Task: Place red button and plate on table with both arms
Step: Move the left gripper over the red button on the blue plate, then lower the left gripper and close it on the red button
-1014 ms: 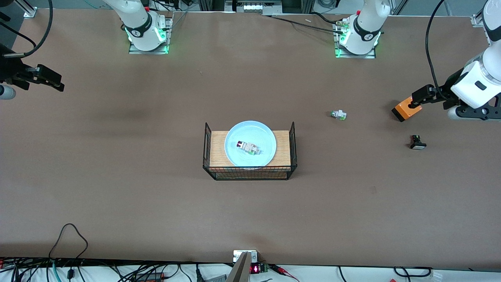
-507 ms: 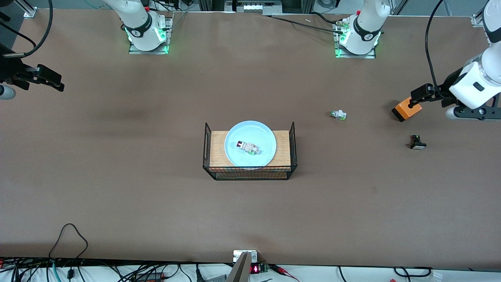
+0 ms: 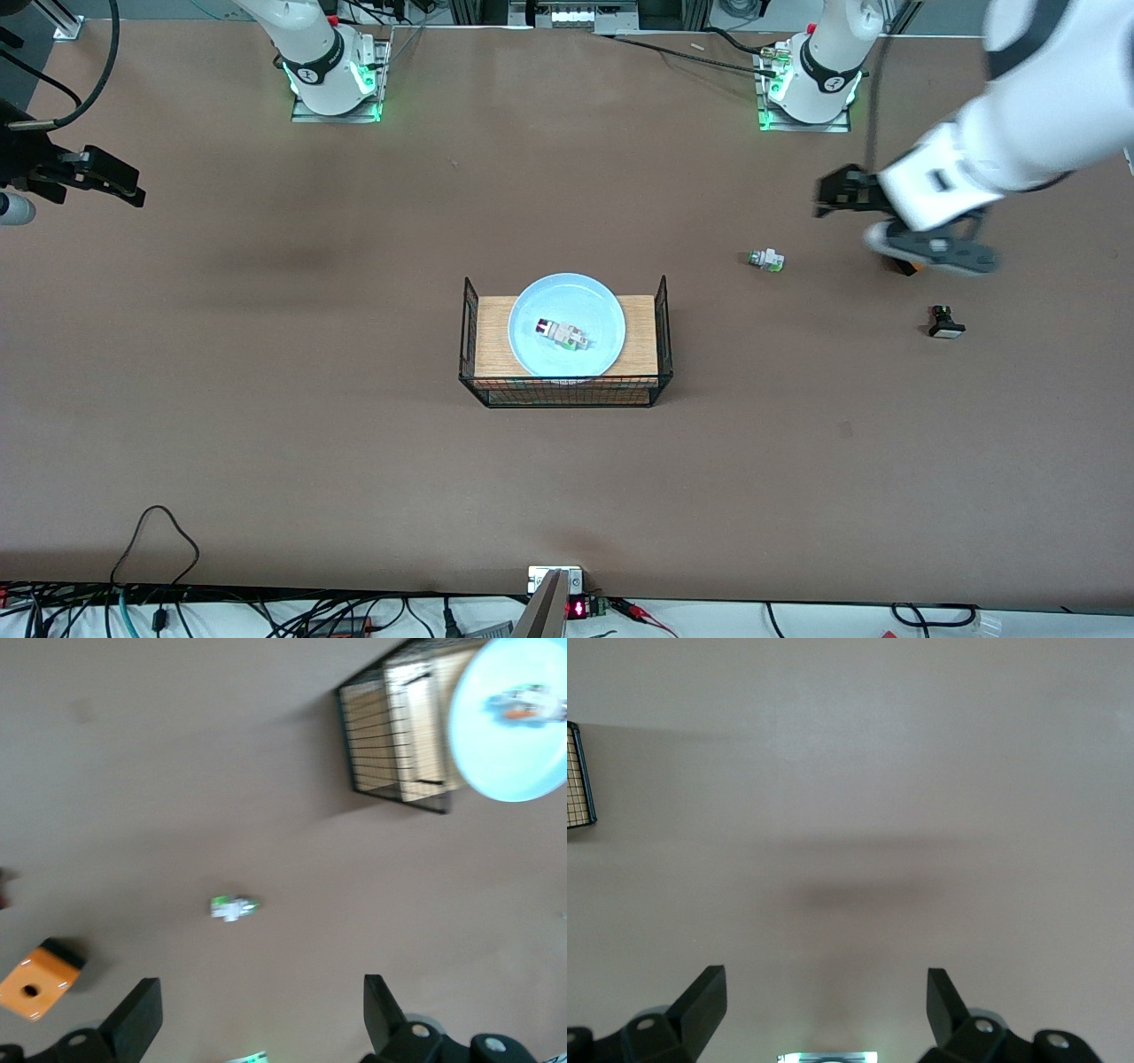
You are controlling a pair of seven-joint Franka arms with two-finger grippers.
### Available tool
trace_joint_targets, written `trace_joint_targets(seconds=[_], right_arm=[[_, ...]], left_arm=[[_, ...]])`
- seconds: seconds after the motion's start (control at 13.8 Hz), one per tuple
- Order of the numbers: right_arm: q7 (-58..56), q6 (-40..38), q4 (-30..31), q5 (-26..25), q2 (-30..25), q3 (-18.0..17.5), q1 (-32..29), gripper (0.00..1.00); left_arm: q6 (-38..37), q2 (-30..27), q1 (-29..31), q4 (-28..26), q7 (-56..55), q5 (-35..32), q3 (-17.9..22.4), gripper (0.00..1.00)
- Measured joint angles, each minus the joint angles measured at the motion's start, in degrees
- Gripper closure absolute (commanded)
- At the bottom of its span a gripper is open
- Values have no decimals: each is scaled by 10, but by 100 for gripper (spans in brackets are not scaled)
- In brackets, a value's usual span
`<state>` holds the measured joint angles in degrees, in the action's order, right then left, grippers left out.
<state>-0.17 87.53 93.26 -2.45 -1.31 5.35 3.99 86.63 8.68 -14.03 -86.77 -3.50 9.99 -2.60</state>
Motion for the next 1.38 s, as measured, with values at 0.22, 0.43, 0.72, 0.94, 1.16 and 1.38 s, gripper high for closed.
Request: trace_joint_targets(seconds=[0.22, 0.43, 0.72, 0.94, 1.16, 1.38], right_arm=[[0, 0, 0, 0, 0, 0, 0, 0], [0, 0, 0, 0, 0, 0, 0, 0], [0, 0, 0, 0, 0, 0, 0, 0], [0, 0, 0, 0, 0, 0, 0, 0], [0, 0, 0, 0, 0, 0, 0, 0], [0, 0, 0, 0, 0, 0, 0, 0]], left_arm=[[5, 75, -71, 72, -120, 5, -4, 0], [36, 143, -127, 147, -270, 6, -5, 0], [133, 199, -154, 167, -463, 46, -5, 0], [177, 227, -155, 169, -533, 88, -2, 0], [200, 242, -153, 170, -548, 108, 1, 0], [212, 251, -160, 171, -548, 109, 0, 0]])
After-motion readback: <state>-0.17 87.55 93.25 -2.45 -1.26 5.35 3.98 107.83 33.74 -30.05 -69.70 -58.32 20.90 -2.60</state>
